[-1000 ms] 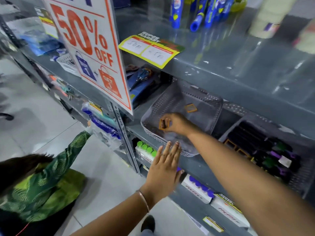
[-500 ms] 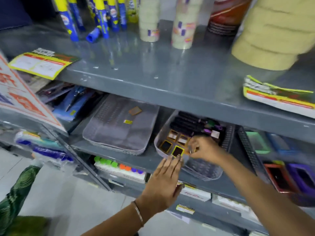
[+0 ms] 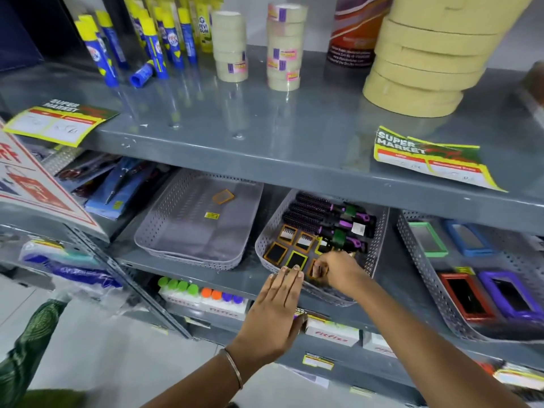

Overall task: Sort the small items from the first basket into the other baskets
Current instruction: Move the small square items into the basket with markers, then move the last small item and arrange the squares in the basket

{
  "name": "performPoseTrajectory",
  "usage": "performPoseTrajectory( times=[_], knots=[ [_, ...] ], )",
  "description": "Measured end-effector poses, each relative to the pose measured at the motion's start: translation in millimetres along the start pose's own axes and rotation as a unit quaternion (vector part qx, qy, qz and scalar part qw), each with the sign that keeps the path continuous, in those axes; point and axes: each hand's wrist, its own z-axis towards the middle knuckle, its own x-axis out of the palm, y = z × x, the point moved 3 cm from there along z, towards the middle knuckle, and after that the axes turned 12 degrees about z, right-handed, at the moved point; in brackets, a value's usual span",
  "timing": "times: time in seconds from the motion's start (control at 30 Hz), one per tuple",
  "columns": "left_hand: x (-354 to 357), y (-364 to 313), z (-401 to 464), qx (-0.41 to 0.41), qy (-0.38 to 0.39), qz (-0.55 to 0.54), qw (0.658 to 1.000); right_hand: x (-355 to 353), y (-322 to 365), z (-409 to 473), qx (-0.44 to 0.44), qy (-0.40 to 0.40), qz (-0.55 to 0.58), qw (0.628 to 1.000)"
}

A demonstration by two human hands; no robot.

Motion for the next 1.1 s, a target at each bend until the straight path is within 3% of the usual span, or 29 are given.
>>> performPoseTrajectory(
  times=[0.17,0.3,0.47,0.63,0.7,0.9,1.0,1.1],
  knots=[
    [-2.4,12.3,-3.6,0.000,0.014,-0.004,1.000,0.3,0.2,0.5,0.008,0.008,-0.014,1.000],
    [-12.8,53.6,-24.0,-0.065,0.018,-0.008,0.998,-13.4,11.5,7.0,-0.014,-0.001,-0.006,1.000],
    [-14.2,117.1,-58.0,-0.130,0.017,0.039,0.991,-28.4,83.4,38.6,-0.145,-0.053,0.046,0.987],
    [-9.2,141.0,-69.2,-0.153,-0.007,0.036,0.988,4.9,167.2,119.8,-0.212,-0.036,0.080,0.973],
    [-5.9,137.9,-67.7,-0.151,-0.015,0.029,0.988,16.4,186.7,153.6,-0.218,-0.020,0.102,0.970],
    [-0.8,138.2,-71.7,-0.160,-0.024,0.022,0.987,66.8,212.6,245.4,-0.179,0.006,0.007,0.984],
    [-2.9,137.7,-70.0,-0.155,-0.031,0.028,0.987,81.0,210.3,261.6,-0.176,-0.018,-0.062,0.982],
    [-3.9,136.1,-69.0,-0.164,-0.035,0.033,0.985,81.1,219.2,249.5,-0.170,-0.061,-0.042,0.983]
  ],
)
